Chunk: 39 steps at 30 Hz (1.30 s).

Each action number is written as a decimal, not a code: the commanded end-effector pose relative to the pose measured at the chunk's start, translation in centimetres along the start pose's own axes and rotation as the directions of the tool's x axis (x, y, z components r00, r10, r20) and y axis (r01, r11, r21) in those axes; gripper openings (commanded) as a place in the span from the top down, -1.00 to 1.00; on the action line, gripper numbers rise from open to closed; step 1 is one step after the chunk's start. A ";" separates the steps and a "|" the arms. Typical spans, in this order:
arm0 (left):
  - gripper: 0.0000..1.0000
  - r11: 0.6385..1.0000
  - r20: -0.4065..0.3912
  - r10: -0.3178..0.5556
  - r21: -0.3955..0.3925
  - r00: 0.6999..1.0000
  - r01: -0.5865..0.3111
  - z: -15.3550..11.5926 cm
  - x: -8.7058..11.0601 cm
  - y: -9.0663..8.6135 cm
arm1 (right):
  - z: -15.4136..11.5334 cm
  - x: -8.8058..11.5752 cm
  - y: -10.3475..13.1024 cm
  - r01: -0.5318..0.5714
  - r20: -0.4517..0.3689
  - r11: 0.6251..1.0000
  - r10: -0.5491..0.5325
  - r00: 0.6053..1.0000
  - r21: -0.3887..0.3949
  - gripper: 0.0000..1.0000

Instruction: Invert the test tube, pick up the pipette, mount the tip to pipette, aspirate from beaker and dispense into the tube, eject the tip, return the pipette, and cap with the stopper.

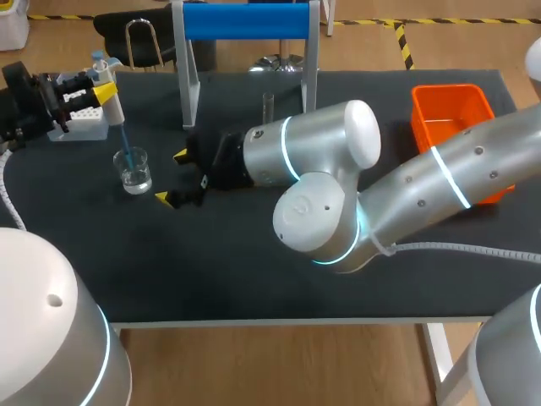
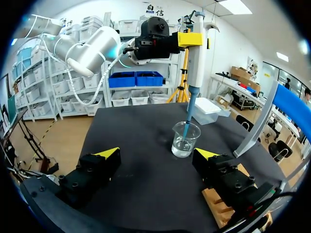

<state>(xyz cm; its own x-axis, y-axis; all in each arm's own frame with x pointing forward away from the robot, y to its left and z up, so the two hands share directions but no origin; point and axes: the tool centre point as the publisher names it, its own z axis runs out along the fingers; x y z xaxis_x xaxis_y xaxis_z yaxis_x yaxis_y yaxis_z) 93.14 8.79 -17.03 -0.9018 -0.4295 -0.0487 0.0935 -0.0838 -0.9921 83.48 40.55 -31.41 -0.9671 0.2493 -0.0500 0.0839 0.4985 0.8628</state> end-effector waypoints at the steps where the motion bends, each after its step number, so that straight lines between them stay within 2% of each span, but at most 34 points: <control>1: 1.00 1.000 -0.010 -0.001 0.008 1.000 0.001 -0.3 -0.4 0.5 | -0.1 -0.1 -0.1 0.000 -0.003 1.000 0.000 1.000 0.000 -1.00; 39: 1.00 1.000 -0.039 -0.020 -0.017 0.999 0.019 0.0 -0.9 1.6 | -0.1 -0.1 -0.1 0.000 -0.003 1.000 0.000 1.000 0.000 -1.00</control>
<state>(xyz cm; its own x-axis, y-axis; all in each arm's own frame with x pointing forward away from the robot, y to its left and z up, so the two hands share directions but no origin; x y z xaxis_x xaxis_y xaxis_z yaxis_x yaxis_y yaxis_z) 93.96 8.80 -18.51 -0.9166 -0.3986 -0.0328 0.0677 -0.0737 -0.9950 83.51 40.57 -31.45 -0.9673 0.2489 -0.0496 0.0838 0.4977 0.8633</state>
